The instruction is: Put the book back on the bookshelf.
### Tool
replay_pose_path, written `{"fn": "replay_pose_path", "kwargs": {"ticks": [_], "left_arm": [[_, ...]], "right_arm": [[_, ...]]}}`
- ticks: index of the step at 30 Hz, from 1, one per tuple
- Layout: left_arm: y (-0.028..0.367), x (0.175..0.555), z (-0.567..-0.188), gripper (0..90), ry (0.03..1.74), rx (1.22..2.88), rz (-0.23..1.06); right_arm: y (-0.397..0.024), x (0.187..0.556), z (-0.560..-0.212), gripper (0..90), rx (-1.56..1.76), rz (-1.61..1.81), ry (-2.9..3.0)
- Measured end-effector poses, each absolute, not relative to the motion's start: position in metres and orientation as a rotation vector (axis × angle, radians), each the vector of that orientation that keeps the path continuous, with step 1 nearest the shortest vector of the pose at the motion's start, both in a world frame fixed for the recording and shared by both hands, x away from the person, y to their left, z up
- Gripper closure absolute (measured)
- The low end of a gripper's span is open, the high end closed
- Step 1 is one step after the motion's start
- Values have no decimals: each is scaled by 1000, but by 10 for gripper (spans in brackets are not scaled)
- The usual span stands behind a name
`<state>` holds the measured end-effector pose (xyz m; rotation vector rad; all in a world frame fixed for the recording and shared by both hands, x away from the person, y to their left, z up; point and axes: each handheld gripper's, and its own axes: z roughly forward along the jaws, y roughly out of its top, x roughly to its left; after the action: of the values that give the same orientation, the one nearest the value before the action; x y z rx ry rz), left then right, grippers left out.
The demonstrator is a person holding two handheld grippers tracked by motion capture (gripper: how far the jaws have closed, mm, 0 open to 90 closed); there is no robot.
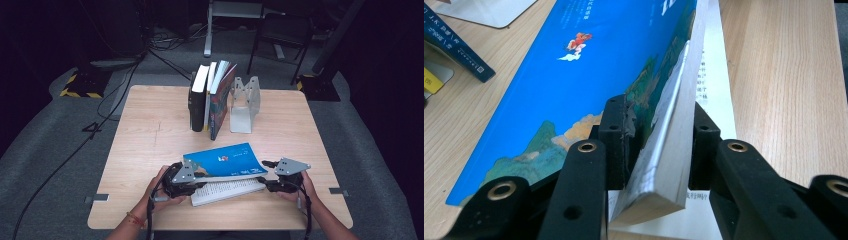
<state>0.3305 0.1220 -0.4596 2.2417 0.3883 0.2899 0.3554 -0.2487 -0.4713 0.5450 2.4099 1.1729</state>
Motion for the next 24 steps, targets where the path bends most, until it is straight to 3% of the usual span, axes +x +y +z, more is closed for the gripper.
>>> {"fn": "replay_pose_path", "kwargs": {"ticks": [7,13,22,24], "left_arm": [[129,328,-459,623,467,2263,322],[127,313,-455,579,513,2337,465],[98,298,-441,500,502,2363,500],[91,297,-441,519,504,2391,512]], "right_arm": [[-239,349,-463,584,385,1175,2403],[-228,343,-457,606,338,1140,2388],[-201,334,-447,673,233,1145,2434],[-191,328,-447,692,188,1134,2442]]}}
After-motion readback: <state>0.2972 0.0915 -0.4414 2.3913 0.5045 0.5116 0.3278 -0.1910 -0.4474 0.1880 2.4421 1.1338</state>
